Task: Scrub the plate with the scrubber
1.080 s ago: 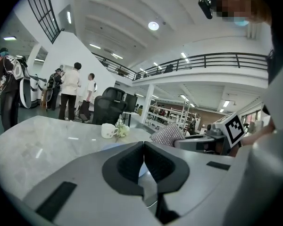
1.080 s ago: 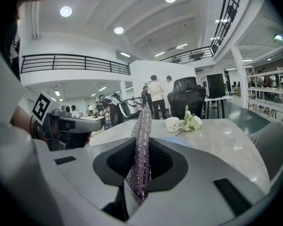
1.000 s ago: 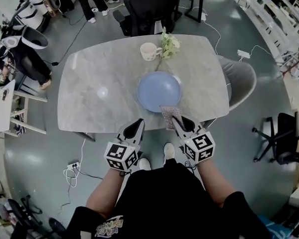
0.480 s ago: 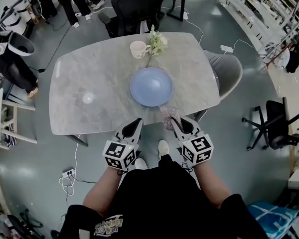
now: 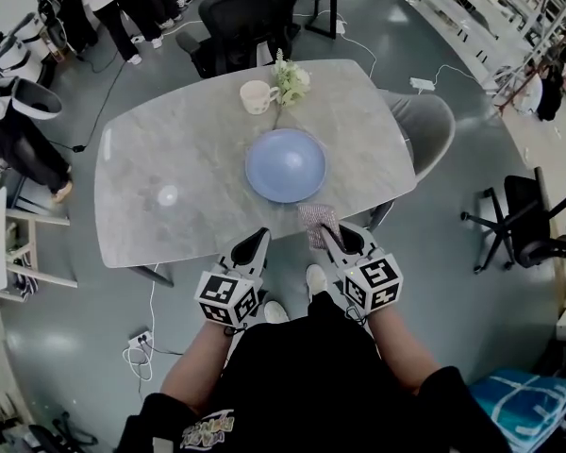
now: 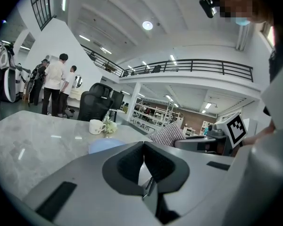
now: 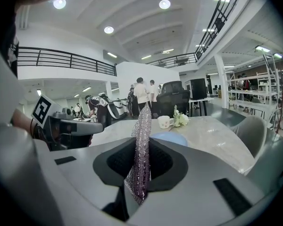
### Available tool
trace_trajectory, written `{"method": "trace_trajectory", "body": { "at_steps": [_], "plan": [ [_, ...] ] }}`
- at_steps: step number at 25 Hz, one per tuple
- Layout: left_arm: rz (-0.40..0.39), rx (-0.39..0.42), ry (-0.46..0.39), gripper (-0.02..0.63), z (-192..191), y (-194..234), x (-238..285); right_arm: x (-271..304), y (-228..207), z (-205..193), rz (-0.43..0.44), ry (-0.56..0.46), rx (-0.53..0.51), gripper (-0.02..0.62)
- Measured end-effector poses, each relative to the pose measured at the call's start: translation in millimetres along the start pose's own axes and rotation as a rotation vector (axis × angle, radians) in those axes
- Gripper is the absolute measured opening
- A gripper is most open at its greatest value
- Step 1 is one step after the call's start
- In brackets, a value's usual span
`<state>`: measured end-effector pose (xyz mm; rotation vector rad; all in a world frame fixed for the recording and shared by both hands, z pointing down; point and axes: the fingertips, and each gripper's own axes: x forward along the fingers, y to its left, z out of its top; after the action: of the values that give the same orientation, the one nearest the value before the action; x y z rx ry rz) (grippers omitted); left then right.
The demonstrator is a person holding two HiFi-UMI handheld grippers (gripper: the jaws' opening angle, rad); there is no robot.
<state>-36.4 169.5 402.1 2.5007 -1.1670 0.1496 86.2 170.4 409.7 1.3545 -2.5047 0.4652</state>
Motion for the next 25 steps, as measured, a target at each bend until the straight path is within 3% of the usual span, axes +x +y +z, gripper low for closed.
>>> {"method": "trace_trajectory", "body": {
  "at_steps": [25],
  "plan": [
    [-0.017,0.001,0.015,0.018,-1.1,6.8,1.2,8.3,0.4,0.1,-0.007,0.004,0.004,0.071]
  ]
}}
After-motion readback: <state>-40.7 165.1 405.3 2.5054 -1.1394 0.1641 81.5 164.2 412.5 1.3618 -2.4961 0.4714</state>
